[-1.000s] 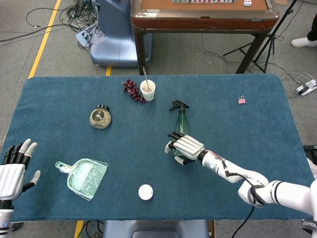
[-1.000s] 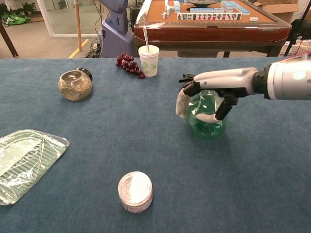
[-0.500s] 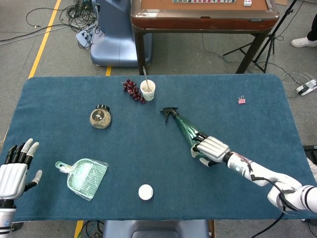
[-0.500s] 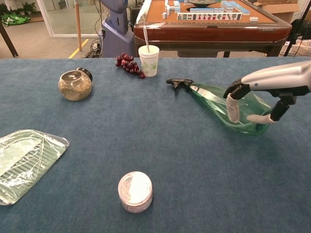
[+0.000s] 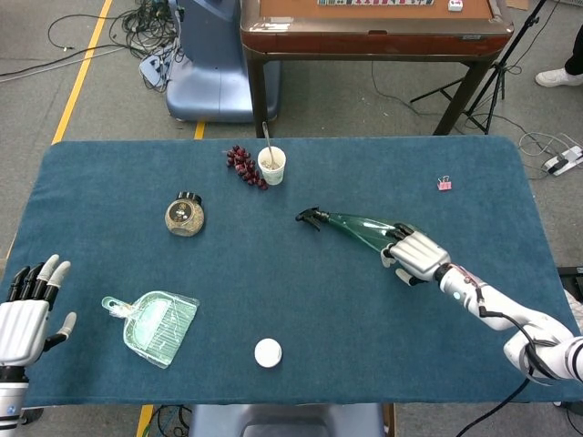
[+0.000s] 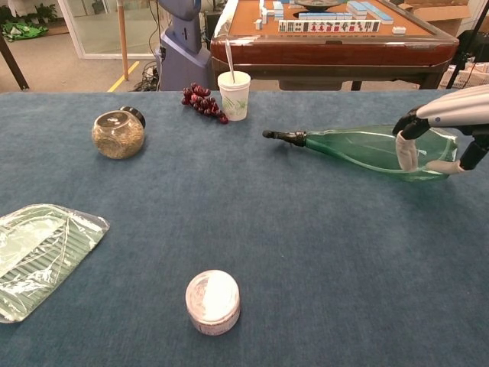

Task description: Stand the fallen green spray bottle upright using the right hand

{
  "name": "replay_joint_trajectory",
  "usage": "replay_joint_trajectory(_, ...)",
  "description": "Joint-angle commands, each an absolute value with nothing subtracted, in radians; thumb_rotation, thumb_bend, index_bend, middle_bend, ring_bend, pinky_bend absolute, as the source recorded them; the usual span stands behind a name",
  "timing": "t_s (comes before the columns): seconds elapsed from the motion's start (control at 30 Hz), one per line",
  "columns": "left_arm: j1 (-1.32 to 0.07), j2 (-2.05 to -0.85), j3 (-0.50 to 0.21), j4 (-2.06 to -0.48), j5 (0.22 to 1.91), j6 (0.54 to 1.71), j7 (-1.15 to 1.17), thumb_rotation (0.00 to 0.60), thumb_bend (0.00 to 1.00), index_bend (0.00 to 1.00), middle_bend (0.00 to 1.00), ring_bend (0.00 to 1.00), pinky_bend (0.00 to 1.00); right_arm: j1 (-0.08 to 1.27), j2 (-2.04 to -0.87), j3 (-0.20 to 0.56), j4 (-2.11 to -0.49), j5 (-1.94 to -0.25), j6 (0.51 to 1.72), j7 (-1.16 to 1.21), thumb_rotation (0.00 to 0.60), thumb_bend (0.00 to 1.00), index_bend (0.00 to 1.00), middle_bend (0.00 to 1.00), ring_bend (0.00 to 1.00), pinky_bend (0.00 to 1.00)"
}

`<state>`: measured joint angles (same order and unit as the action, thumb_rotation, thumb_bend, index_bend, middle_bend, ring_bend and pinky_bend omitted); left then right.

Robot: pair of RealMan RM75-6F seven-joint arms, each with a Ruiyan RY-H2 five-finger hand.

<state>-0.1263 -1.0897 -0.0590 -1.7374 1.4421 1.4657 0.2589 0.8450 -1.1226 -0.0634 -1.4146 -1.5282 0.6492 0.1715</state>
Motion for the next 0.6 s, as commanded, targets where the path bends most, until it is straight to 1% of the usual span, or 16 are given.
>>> replay_joint_trajectory(0.03, -0.126, -1.089, -0.06, -1.735, 1.441, 1.466, 0.256, 0.6, 0.38, 0.0, 0.0, 0.0, 0.0, 0.838, -1.15, -0.037, -1.379, -1.485, 0.651, 0.101, 0.6, 0.39, 0.43, 0.39, 0.09, 0.0)
replay_joint_trajectory(0.13, -0.124, -1.088, -0.059, -1.733, 1.44, 1.467, 0.253, 0.6, 0.38, 0.0, 0.0, 0.0, 0.0, 0.827, -1.164, -0.01, -1.398, -1.454, 0.679, 0.095, 0.6, 0.29, 0.43, 0.39, 0.09, 0.0)
replay_joint_trajectory(0.3, -0.123, -1.087, -0.059, -1.73, 1.438, 1.467, 0.251, 0.6, 0.38, 0.0, 0.0, 0.0, 0.0, 0.821, -1.167, 0.022, -1.446, -1.461, 0.729, 0.14, 0.6, 0.2, 0.43, 0.39, 0.09, 0.0)
replay_joint_trajectory(0.37, -0.123, -1.088, -0.06, -1.73, 1.439, 1.468, 0.25, 0.6, 0.38, 0.0, 0.0, 0.0, 0.0, 0.823, -1.166, 0.038, -1.463, -1.457, 0.737, 0.169, 0.6, 0.19, 0.43, 0.38, 0.09, 0.0)
replay_joint_trajectory(0.4, -0.123, -1.088, -0.059, -1.729, 1.439, 1.468, 0.249, 0.6, 0.38, 0.0, 0.0, 0.0, 0.0, 0.828, -1.164, 0.046, -1.471, -1.456, 0.735, 0.183, 0.6, 0.19, 0.43, 0.37, 0.09, 0.0)
replay_joint_trajectory(0.47, -0.123, -1.088, -0.059, -1.729, 1.44, 1.468, 0.248, 0.6, 0.38, 0.0, 0.0, 0.0, 0.0, 0.839, -1.163, 0.057, -1.478, -1.455, 0.728, 0.2, 0.6, 0.26, 0.43, 0.36, 0.09, 0.0)
replay_joint_trajectory(0.5, -0.123, -1.088, -0.059, -1.729, 1.441, 1.468, 0.248, 0.6, 0.38, 0.0, 0.0, 0.0, 0.0, 0.845, -1.166, 0.065, -1.478, -1.453, 0.726, 0.204, 0.6, 0.33, 0.43, 0.34, 0.09, 0.0)
replay_joint_trajectory(0.53, -0.123, -1.088, -0.059, -1.729, 1.441, 1.468, 0.248, 0.6, 0.38, 0.0, 0.0, 0.0, 0.0, 0.849, -1.169, 0.071, -1.476, -1.451, 0.723, 0.206, 0.6, 0.39, 0.43, 0.34, 0.09, 0.0)
replay_joint_trajectory(0.57, -0.122, -1.087, -0.058, -1.73, 1.442, 1.469, 0.248, 0.6, 0.38, 0.0, 0.0, 0.0, 0.0, 0.854, -1.172, 0.076, -1.475, -1.447, 0.719, 0.206, 0.6, 0.43, 0.43, 0.33, 0.09, 0.0)
replay_joint_trajectory(0.6, -0.122, -1.087, -0.058, -1.73, 1.443, 1.47, 0.247, 0.6, 0.38, 0.0, 0.0, 0.0, 0.0, 0.862, -1.178, 0.084, -1.471, -1.439, 0.711, 0.205, 0.6, 0.5, 0.42, 0.33, 0.09, 0.0)
